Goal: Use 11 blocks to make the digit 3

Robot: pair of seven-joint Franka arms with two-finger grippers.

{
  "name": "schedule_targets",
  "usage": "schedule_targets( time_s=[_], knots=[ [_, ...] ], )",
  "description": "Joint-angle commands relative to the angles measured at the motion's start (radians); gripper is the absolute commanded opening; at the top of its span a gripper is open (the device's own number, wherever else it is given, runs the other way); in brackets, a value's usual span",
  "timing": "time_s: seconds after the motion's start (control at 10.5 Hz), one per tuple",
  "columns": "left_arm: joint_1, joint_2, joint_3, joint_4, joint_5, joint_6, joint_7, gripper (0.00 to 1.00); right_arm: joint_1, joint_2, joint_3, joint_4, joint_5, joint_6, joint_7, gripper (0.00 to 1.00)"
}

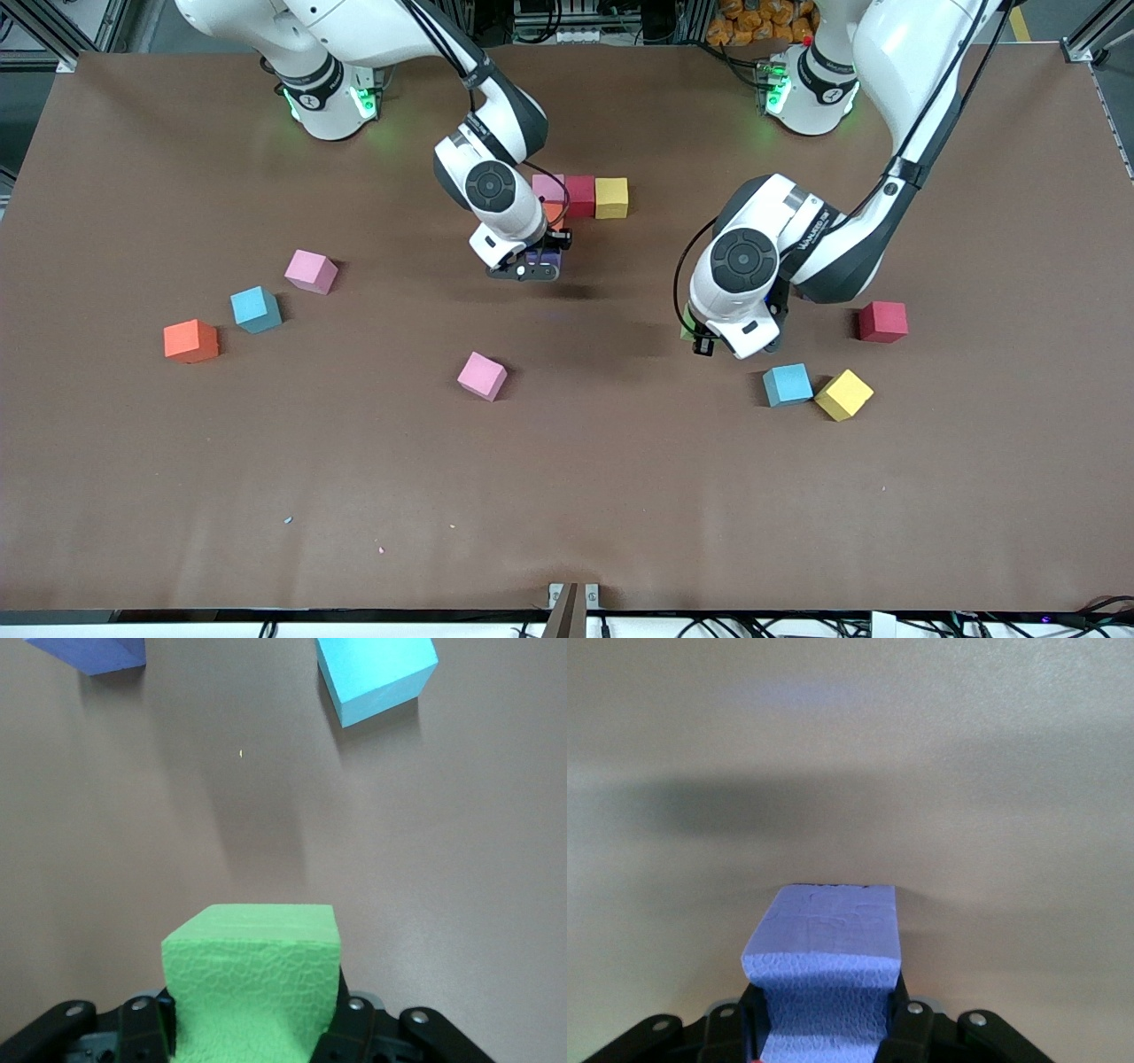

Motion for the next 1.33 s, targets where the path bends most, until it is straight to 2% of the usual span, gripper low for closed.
schedule_targets(
  time_s=[0.0, 1.24],
  knots=[
    [-0.001, 0.011, -0.004, 0.021, 0.025, -0.021, 0.005, 0.28, -0.016, 0.007, 0.011, -0.030, -0.017, 0.024, -0.019, 0.00],
    [-0.012, 0.022, -0.004, 0.009, 0.028, -0.022, -0.014, 0.28, -0.034, 0.004, 0.010, -0.013, -0.017, 0.006, -0.035, 0.00]
  ],
)
